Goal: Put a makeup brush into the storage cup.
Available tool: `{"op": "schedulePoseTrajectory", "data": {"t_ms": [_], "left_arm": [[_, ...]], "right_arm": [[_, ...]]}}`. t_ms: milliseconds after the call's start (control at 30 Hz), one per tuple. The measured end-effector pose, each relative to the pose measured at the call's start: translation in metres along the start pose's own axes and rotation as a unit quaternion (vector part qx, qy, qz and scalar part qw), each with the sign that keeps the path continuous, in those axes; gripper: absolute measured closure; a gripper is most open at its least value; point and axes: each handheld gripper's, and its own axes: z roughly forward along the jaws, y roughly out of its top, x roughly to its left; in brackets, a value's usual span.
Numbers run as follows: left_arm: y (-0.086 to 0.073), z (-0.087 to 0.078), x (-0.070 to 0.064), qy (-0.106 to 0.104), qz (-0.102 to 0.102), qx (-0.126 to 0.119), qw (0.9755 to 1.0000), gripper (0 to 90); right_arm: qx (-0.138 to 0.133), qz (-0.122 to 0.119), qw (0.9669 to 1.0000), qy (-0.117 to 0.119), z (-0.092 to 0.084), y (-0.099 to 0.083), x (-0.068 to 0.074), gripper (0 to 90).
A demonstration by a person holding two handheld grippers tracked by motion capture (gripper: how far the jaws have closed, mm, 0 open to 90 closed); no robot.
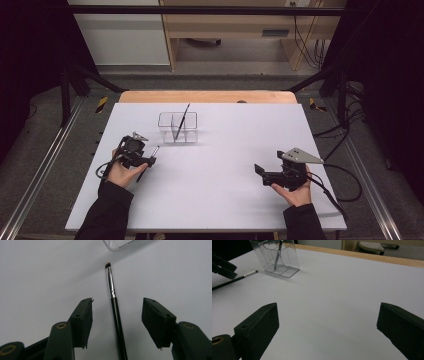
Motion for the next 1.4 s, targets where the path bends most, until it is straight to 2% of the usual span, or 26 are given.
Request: {"op": "schedulePoseTrajectory", "data": {"t_ms": [133,367,767,967,1200,1400], "left_arm": [[0.0,0.007,0.001,-0.005,0.004,0.016,0.9999,44.3],[0.0,0.014,0.002,-0.01,0.002,0.024,0.9997,57.4],[-0.001,0.01,0.002,-0.019,0.002,0.037,0.9991,75.0],[-0.001,0.01,0.001,-0.021,-0.001,0.045,0.9988,77.8],[-0.001,0.01,0.0,-0.016,0.003,0.049,0.9987,82.8],[-0.001,0.01,-0.002,-0.012,0.009,0.049,0.9987,83.1]], "right_arm": [[0.0,0.0,1.0,0.0,0.0,0.0,0.0,4.7],[0.002,0.0,1.0,0.0,0.001,0.0,0.0,4.7],[0.005,0.0,1.0,0.0,0.002,-0.001,0.0,4.6],[0.006,0.0,1.0,0.001,0.003,-0.001,0.001,4.6],[0.007,0.0,1.0,0.003,0.004,-0.001,0.001,4.5],[0.008,0.002,1.0,0.004,0.005,-0.002,0.002,4.5]]}}
